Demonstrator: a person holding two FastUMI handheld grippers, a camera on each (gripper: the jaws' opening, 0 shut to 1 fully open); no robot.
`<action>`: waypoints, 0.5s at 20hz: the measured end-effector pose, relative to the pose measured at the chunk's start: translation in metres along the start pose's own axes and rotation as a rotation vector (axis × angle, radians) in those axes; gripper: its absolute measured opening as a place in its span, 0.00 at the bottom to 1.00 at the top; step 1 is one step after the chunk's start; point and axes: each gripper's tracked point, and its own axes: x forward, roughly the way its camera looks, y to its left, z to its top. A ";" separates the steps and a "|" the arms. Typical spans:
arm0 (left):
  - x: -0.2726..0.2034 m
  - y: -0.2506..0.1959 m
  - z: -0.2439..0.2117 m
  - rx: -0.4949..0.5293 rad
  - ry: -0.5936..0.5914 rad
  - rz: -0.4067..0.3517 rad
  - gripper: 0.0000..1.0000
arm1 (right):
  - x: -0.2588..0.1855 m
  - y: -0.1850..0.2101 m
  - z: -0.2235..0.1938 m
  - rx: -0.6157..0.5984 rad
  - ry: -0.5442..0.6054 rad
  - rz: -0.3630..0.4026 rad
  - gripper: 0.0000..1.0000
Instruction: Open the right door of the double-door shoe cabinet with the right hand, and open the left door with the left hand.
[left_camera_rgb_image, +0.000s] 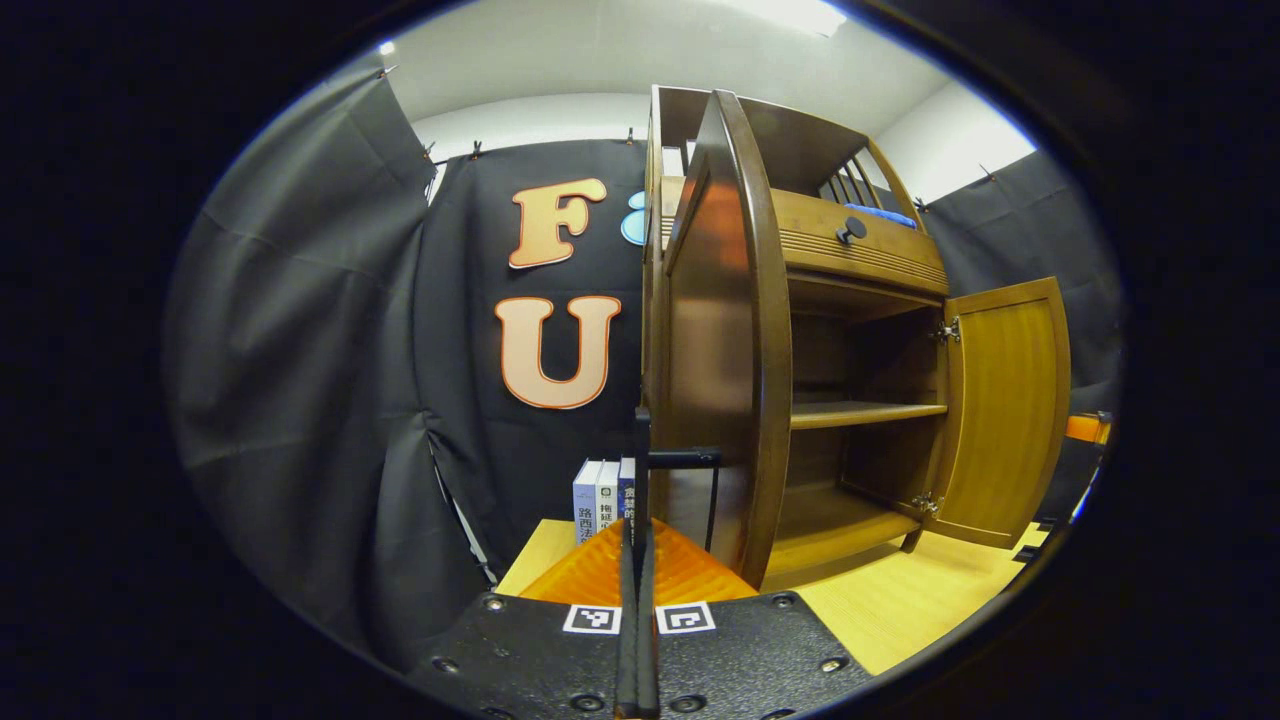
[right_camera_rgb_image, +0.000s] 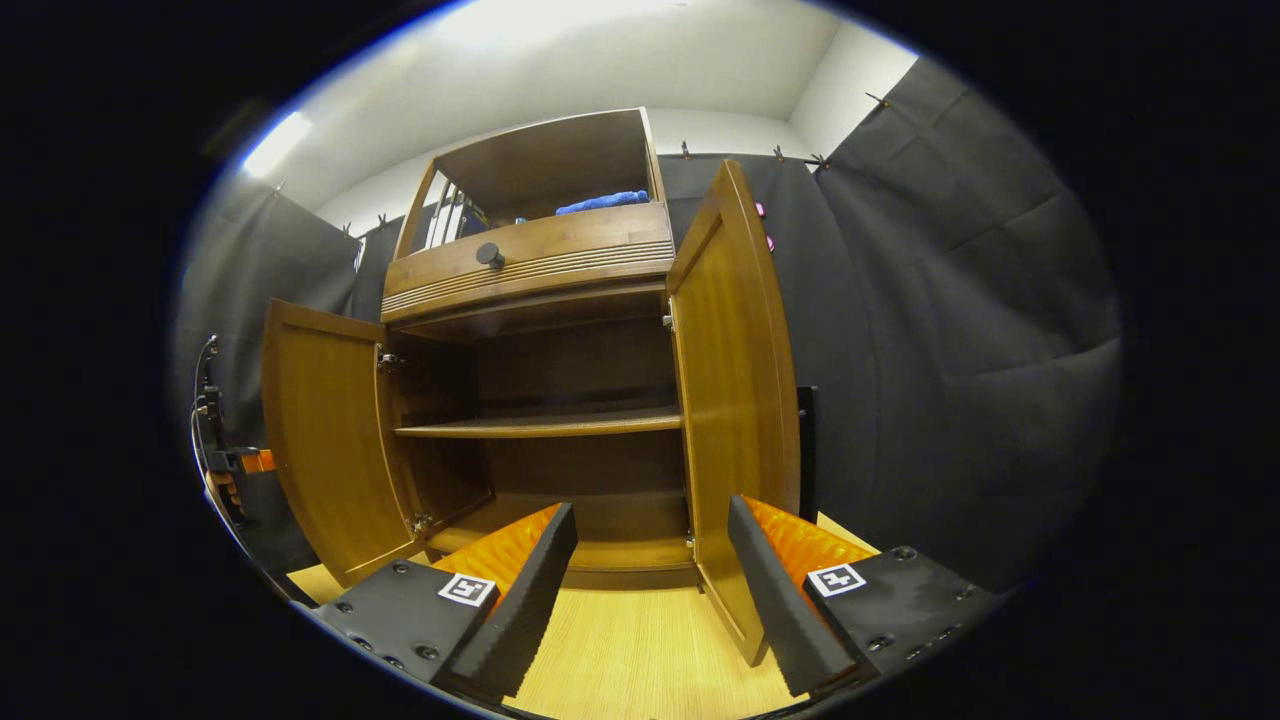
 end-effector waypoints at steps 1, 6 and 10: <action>0.001 0.002 0.000 -0.001 0.000 -0.006 0.00 | 0.001 0.001 0.001 -0.002 -0.001 -0.001 0.98; 0.005 0.014 0.004 -0.034 -0.002 -0.057 0.00 | 0.001 0.013 0.002 -0.004 -0.005 0.005 0.98; 0.006 0.017 0.005 -0.052 -0.006 -0.095 0.00 | -0.001 0.023 0.001 -0.009 -0.002 0.007 0.98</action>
